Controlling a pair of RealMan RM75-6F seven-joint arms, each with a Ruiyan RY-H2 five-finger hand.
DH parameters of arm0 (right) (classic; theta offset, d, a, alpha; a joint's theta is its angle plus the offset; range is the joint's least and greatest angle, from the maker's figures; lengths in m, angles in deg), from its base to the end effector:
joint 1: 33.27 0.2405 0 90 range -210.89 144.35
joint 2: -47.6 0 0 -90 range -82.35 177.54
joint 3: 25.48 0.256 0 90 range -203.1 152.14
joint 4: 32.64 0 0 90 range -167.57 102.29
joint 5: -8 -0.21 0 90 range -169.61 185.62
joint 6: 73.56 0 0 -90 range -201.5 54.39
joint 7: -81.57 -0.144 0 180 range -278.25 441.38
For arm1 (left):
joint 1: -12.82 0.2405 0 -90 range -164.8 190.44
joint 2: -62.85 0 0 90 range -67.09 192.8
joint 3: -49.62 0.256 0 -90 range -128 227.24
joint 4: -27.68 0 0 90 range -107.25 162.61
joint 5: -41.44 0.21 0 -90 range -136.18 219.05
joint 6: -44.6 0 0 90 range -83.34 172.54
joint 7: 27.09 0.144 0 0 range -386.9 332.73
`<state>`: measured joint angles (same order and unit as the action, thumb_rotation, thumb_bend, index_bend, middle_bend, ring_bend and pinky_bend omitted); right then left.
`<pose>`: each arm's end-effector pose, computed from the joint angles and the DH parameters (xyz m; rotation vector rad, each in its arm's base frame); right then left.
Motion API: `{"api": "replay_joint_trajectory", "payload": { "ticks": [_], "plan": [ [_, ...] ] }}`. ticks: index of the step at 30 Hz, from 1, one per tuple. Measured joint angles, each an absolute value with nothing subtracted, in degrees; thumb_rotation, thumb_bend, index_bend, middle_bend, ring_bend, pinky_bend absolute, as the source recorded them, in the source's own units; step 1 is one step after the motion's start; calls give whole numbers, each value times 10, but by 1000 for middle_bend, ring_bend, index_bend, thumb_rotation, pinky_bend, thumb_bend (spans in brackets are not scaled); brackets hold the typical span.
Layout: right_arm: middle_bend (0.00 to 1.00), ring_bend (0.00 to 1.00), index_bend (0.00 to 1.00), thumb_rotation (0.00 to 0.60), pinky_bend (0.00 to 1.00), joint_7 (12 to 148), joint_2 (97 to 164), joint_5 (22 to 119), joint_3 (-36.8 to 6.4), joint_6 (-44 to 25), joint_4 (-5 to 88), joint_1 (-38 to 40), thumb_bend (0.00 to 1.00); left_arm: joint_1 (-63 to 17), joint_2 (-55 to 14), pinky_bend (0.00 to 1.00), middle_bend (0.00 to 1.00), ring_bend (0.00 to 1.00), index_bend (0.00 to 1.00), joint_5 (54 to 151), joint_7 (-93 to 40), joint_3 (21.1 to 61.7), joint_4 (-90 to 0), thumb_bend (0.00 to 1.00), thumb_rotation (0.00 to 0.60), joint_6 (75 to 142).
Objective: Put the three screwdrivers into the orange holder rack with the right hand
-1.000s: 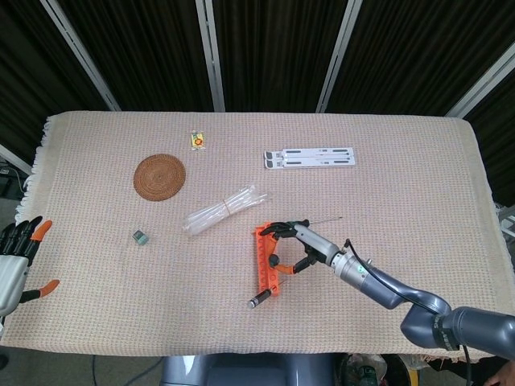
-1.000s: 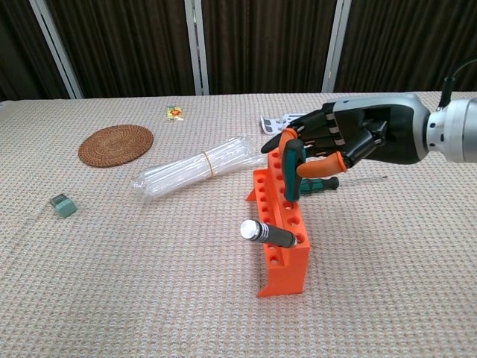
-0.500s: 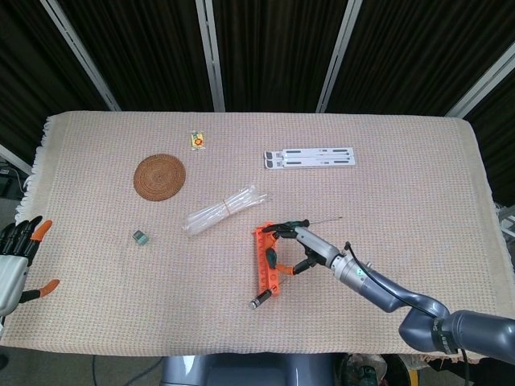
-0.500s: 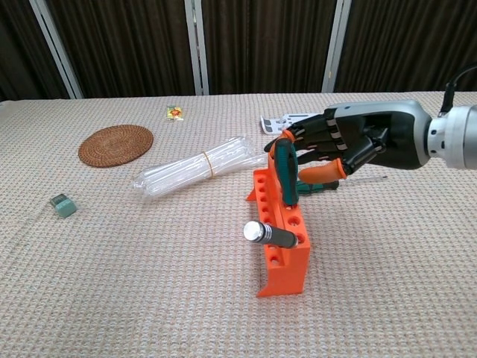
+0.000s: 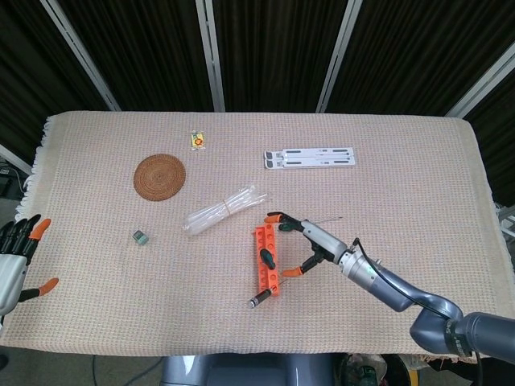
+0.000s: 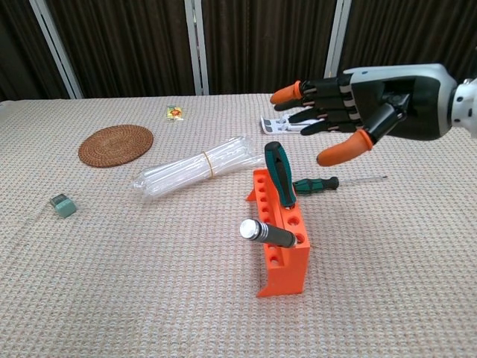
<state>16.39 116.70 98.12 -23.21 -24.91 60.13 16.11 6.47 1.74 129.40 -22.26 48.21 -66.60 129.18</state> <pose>-0.1252 -0.3304 0.0460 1.8092 -2.0407 1.3556 -0.3017 0.1832 0.1662 -1.4797 -0.8146 -0.8459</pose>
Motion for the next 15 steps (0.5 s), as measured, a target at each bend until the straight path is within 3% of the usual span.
{"api": "replay_joint_trajectory", "payload": {
  "ticks": [6, 15],
  "plan": [
    [84, 0, 343, 600, 0, 209, 1154, 944, -213, -251, 591, 160, 178, 62, 14, 0, 0, 0, 0, 1298, -223, 482, -666, 60, 600, 1290],
    [74, 0, 347, 600, 0, 458, 1185, 876, -198, -288, 521, 181, 202, 61, 11, 0, 0, 0, 0, 1299, -220, 483, -663, 61, 600, 1289]
  ]
}}
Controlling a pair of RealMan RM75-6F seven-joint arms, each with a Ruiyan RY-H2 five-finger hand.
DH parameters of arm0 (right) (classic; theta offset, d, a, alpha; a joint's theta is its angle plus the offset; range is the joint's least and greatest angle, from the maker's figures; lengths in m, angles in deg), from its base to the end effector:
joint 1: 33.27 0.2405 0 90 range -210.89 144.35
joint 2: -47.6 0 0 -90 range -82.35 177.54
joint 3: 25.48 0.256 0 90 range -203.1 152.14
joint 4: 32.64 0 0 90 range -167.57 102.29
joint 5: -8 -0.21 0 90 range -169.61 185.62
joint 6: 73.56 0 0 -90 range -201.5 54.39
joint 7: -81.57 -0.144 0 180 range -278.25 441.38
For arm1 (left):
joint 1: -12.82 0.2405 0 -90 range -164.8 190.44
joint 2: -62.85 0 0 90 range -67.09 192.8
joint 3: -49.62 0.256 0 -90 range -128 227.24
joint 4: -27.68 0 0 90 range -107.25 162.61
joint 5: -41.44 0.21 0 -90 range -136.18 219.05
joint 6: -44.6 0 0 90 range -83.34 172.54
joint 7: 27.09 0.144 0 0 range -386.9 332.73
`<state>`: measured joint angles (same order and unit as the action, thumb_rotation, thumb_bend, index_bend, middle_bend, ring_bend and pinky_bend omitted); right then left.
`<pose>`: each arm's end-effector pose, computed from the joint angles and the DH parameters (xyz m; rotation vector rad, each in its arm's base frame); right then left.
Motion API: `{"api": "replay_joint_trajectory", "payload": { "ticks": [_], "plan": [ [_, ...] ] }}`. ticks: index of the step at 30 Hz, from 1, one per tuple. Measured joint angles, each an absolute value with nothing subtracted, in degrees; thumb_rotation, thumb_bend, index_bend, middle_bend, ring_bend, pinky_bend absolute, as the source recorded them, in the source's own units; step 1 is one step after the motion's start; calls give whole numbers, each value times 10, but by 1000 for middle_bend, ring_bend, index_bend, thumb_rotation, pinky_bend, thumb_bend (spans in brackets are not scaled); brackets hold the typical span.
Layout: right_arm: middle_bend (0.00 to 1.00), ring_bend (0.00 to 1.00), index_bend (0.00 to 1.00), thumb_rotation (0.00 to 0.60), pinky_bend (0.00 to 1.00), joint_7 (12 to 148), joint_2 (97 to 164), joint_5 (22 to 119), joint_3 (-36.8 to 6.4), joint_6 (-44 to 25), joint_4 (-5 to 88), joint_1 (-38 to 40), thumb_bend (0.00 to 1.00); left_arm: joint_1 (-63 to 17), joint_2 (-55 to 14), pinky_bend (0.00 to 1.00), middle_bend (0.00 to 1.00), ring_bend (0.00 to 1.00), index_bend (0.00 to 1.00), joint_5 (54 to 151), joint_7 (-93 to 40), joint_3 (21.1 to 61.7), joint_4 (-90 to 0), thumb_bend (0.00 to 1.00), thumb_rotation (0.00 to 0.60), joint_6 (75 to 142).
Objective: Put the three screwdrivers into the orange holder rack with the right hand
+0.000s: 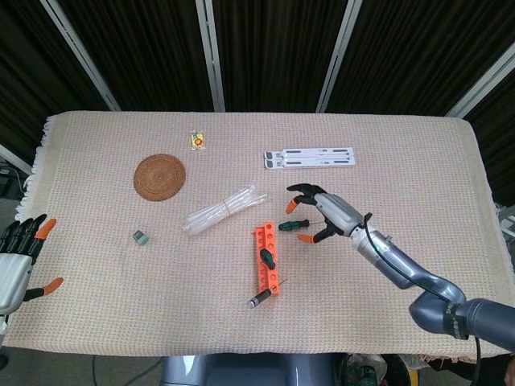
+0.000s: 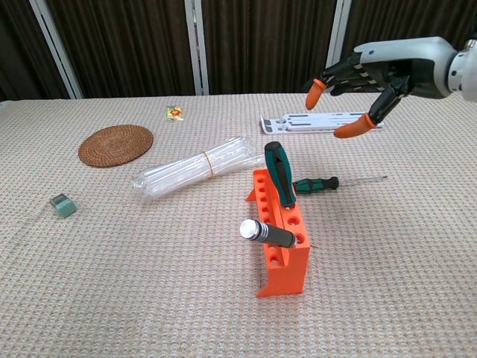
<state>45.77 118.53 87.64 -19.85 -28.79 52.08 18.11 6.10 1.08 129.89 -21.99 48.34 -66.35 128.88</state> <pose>-0.1382 -0.3806 0.0579 1.9164 -1.4478 1.1748 -0.3000 0.1846 0.1614 -1.4945 -0.8136 -0.8520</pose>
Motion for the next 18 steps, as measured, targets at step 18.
{"api": "replay_joint_trajectory", "payload": {
  "ticks": [18],
  "plan": [
    [38, 0, 315, 600, 0, 910, 1326, 778, -193, -318, 371, 246, 206, 63, 9, 0, 0, 0, 0, 1286, -221, 486, -656, 60, 600, 1281]
  ]
}}
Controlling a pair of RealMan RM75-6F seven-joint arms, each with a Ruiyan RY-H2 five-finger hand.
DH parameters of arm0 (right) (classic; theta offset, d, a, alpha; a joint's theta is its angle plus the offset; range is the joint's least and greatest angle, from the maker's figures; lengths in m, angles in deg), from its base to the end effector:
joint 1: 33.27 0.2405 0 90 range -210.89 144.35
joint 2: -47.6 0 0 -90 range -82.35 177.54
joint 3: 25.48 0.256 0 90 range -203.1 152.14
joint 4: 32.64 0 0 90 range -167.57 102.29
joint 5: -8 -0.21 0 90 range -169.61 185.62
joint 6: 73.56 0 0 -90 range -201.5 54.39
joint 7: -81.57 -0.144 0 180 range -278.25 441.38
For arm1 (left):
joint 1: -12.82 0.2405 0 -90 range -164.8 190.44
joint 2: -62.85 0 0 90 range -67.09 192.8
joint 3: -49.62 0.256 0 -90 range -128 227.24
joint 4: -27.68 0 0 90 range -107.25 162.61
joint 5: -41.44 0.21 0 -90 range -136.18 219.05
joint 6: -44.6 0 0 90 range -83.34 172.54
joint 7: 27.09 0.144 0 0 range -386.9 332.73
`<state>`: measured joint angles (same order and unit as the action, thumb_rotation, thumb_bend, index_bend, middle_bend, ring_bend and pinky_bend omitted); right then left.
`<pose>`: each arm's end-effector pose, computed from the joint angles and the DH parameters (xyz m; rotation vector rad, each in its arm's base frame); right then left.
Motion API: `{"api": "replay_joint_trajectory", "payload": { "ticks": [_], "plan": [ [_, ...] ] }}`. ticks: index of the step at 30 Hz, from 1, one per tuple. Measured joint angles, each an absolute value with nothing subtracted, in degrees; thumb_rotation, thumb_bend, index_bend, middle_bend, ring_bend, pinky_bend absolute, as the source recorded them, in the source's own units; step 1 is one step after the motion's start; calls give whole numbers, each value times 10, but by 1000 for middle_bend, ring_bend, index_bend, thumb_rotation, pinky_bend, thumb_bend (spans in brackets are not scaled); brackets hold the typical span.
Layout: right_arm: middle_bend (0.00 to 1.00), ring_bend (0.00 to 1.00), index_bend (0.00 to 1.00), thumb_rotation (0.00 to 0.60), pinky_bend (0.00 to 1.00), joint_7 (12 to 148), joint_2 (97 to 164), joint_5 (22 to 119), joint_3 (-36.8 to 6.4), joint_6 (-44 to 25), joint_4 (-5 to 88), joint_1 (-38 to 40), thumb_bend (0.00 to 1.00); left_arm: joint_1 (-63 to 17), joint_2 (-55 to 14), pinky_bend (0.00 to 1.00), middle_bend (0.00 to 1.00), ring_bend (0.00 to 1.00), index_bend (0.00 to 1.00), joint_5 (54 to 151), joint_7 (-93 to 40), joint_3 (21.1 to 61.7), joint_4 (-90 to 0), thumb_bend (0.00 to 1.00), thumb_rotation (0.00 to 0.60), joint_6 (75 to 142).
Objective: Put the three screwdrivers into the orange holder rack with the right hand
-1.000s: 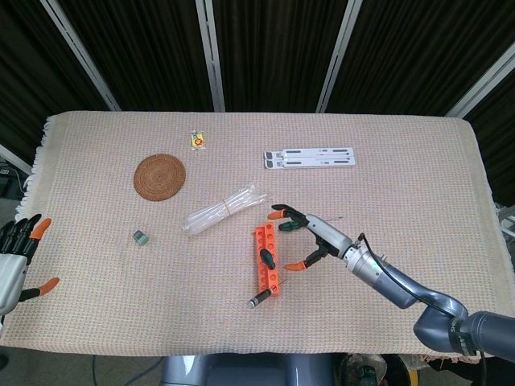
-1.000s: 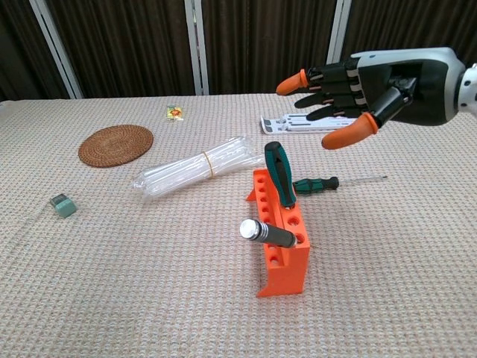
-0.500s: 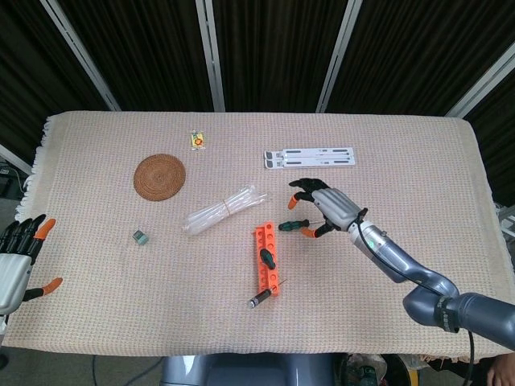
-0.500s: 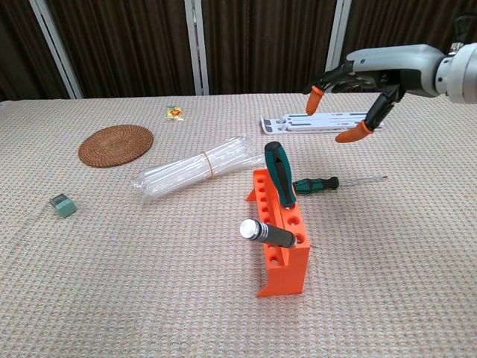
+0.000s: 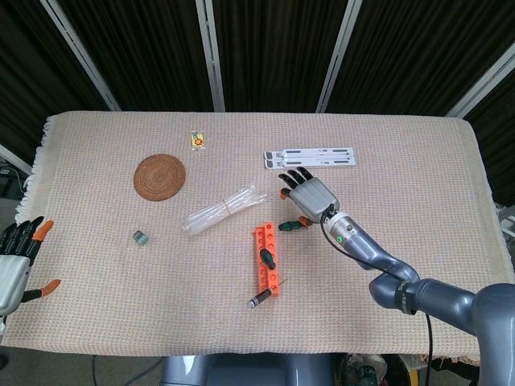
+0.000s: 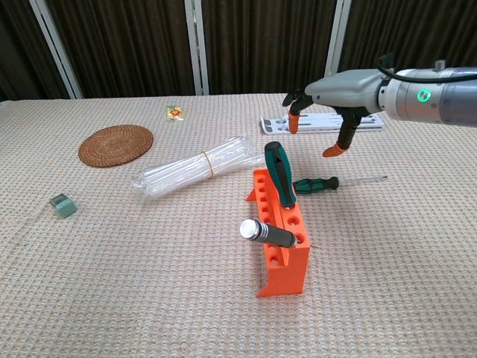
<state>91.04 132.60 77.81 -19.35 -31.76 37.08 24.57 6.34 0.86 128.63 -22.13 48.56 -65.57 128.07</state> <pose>-0.1216 -0.4191 0.0012 2.1030 -0.6621 0.7816 -0.3073 0.1829 0.1605 -1.4852 -0.8336 -0.8205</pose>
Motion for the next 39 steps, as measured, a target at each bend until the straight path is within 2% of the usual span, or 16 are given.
{"api": "replay_joint_trajectory", "payload": {
  "ticks": [12, 28, 39],
  "plan": [
    [37, 0, 385, 600, 0, 1074, 1386, 729, -209, -321, 335, 255, 205, 64, 1, 0, 0, 0, 0, 1281, -231, 487, -641, 61, 600, 1276],
    [49, 0, 428, 600, 0, 1095, 1381, 678, -205, -358, 358, 256, 148, 62, 2, 0, 0, 0, 0, 1281, -228, 486, -644, 60, 600, 1275],
    [58, 0, 446, 600, 0, 1091, 1398, 663, -204, -370, 340, 258, 143, 63, 2, 0, 0, 0, 0, 1278, -226, 486, -644, 61, 600, 1273]
  ]
}}
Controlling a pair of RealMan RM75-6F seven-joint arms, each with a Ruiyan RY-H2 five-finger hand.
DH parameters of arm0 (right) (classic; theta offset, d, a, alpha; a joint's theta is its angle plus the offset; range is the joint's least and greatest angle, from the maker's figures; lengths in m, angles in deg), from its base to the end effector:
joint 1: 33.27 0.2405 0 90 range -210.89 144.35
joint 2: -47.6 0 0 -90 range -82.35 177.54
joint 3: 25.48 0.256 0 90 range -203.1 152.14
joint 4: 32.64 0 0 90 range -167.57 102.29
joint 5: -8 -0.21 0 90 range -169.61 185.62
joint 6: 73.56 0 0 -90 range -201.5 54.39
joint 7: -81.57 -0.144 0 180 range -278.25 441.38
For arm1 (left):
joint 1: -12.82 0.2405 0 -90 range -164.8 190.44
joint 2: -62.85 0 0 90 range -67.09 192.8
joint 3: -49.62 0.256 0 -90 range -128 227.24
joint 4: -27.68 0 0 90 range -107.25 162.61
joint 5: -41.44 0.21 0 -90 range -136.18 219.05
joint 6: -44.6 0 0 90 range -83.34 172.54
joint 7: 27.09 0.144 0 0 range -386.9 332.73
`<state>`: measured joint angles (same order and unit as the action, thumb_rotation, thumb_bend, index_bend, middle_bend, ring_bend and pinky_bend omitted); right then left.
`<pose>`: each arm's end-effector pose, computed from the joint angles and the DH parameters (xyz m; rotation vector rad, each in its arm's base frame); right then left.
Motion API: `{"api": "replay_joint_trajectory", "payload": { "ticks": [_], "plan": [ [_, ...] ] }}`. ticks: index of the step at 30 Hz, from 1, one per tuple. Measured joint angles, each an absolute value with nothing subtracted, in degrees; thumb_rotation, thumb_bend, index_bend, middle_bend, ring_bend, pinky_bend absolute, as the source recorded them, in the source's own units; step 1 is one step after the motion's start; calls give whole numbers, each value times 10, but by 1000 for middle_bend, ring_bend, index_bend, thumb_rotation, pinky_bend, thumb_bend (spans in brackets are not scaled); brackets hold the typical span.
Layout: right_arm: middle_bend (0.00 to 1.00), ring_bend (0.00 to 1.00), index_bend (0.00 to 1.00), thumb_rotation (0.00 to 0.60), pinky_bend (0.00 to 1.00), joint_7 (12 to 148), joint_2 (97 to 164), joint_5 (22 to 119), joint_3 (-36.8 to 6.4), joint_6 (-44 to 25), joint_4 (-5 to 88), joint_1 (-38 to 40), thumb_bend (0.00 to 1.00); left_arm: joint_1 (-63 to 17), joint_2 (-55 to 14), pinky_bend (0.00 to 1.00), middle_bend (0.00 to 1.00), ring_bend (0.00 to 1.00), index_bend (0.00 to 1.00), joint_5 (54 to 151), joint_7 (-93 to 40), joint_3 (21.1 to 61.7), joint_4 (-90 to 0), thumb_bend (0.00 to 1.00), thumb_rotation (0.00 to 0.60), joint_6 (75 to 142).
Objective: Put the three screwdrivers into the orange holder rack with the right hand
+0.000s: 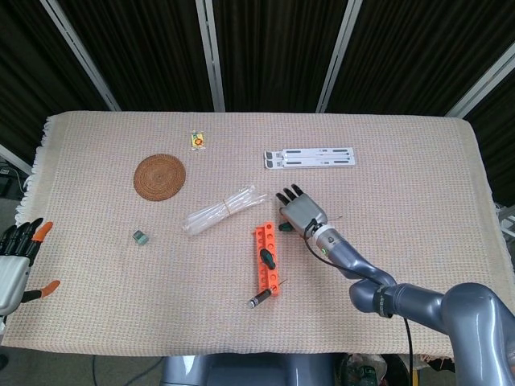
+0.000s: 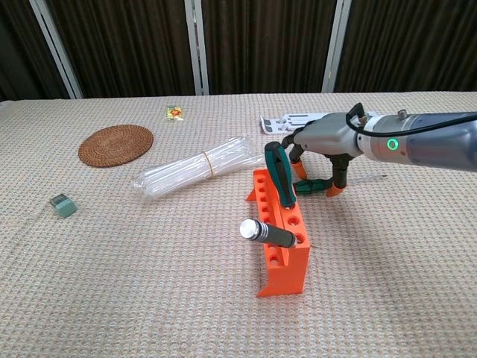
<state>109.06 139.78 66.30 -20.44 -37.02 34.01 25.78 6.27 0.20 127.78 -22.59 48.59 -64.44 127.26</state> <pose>-0.1303 -0.4066 -0.0492 2.1743 -0.6022 0.5431 -0.3129 0.1835 0.1577 -1.4803 -0.8500 -0.8044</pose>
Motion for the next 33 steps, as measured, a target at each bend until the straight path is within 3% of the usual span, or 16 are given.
{"api": "replay_joint_trajectory", "payload": {
  "ticks": [17, 27, 33],
  "plan": [
    [103, 0, 519, 600, 0, 1075, 1423, 655, -203, -379, 300, 258, 159, 62, 2, 0, 0, 0, 0, 1276, -224, 486, -645, 60, 600, 1270],
    [154, 0, 581, 600, 0, 1068, 1426, 658, -199, -367, 297, 251, 292, 62, 4, 0, 0, 0, 0, 1276, -223, 486, -647, 61, 600, 1271],
    [170, 0, 595, 600, 0, 1042, 1410, 663, -187, -357, 317, 243, 311, 64, 5, 0, 0, 0, 0, 1276, -223, 487, -648, 62, 600, 1272]
  ]
}}
